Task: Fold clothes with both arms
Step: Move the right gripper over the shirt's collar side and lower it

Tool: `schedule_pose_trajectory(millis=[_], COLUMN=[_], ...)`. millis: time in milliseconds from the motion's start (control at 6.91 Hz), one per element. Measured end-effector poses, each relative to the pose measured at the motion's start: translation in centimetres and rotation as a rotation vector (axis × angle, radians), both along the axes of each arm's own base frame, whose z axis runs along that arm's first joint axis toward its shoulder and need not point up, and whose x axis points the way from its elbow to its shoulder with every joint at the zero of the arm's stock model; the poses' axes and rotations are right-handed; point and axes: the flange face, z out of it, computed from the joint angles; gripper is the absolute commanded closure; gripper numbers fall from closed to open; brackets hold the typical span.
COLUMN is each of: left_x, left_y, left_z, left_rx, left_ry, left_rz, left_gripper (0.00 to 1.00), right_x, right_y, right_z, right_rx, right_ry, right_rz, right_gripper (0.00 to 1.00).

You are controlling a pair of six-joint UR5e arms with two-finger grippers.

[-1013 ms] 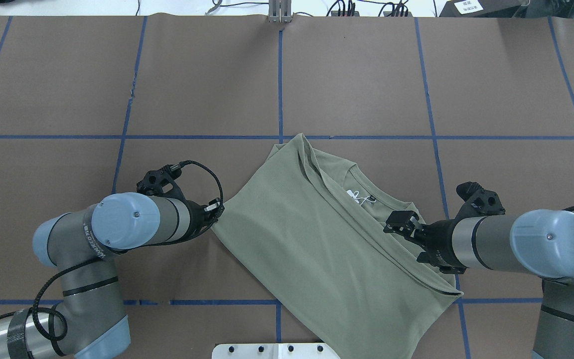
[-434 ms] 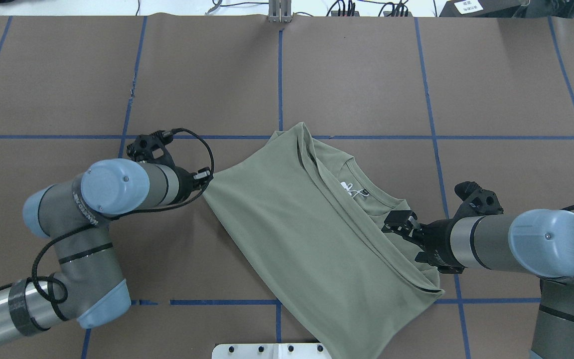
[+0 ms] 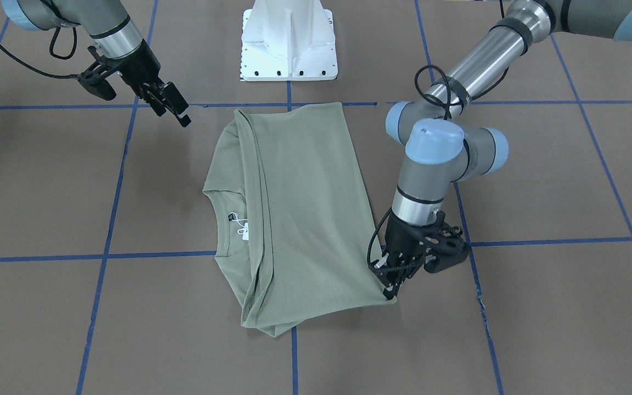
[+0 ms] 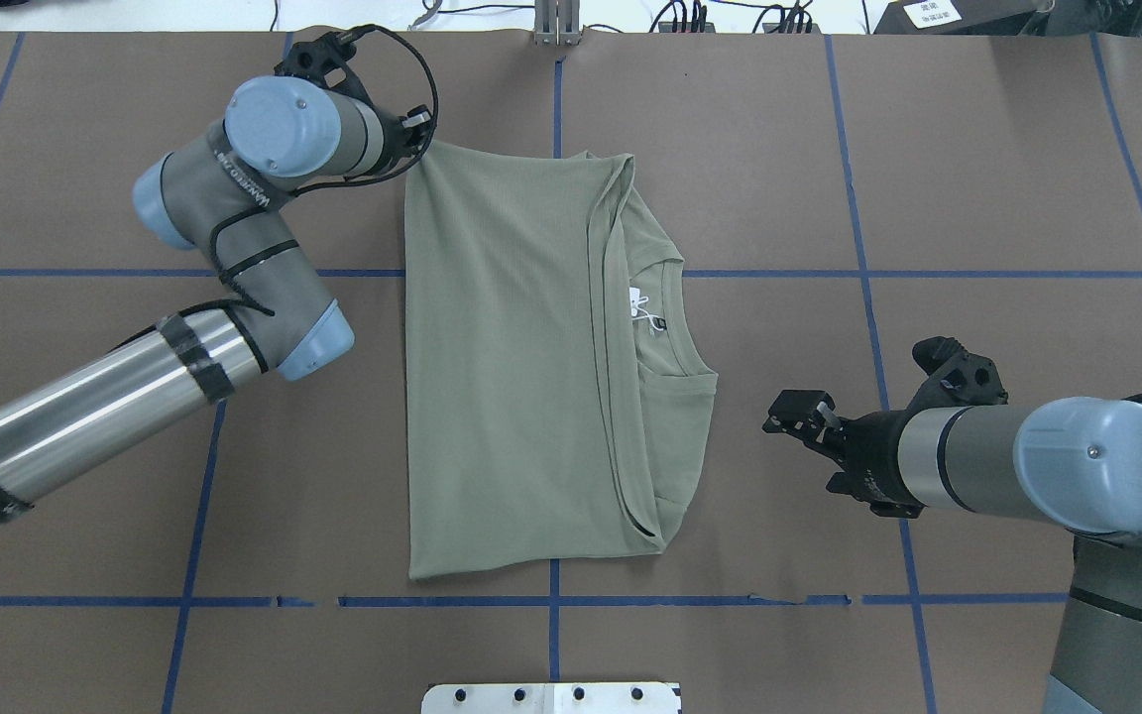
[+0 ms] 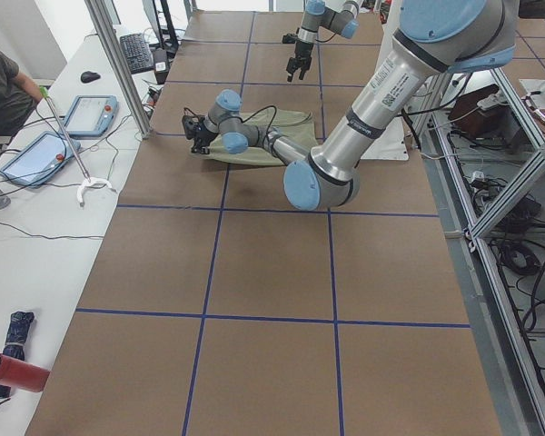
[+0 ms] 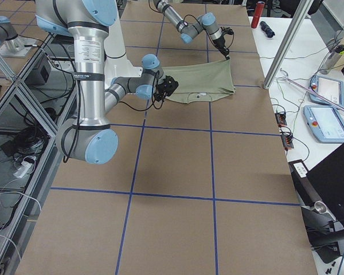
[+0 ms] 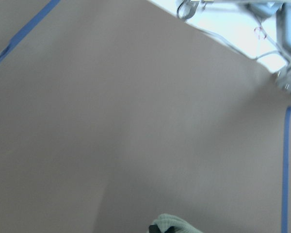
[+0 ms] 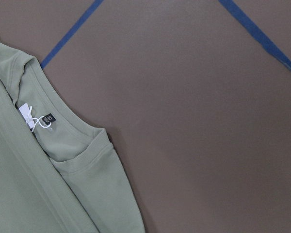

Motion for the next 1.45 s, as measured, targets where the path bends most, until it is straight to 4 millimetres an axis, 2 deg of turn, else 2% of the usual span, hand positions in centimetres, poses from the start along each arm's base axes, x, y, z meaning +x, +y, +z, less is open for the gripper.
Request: schedule_pose_trajectory(millis=[145, 289, 434, 579, 868, 1013, 1158, 1447], left_x=[-0.1, -0.7, -2.1, -4.3, -8.5, -9.9, -10.7, -11.2], left_y=[-2.1, -2.7, -1.5, 1.4, 7.8, 9.8, 11.1, 12.0], left_z=[0.5, 0.6, 0.4, 0.7, 1.1, 1.0, 0.9, 1.5], left_rx=[0.020, 0.048, 0.076, 0.096, 0.123, 0.120, 0.114, 0.102], left_ry=[0.002, 0.000, 0.022, 0.071, 0.147, 0.159, 0.164, 0.161], left_rz=[-0.011, -0.008, 0.016, 0.070, 0.160, 0.187, 0.205, 0.217], left_gripper=[0.39, 0.39, 0.39, 0.38, 0.35, 0.34, 0.32, 0.31], right_x=[-0.6, -1.9, -3.3, -5.0, -9.9, -12.0, -13.7, -18.3], right_y=[-0.7, -1.6, -2.5, -3.4, -4.3, -4.4, -4.3, -5.1], right_z=[-0.2, -0.8, -2.0, -4.4, -9.0, -9.8, -10.0, -11.8], right_rx=[0.013, 0.021, 0.024, 0.042, 0.182, 0.262, 0.316, 0.359], right_ry=[0.002, -0.001, 0.008, 0.053, 0.252, 0.321, 0.343, 0.371], right_rz=[0.026, 0.039, 0.044, 0.022, -0.183, -0.341, -0.480, -0.667], right_gripper=[0.00, 0.00, 0.00, 0.00, 0.00, 0.00, 0.00, 0.00])
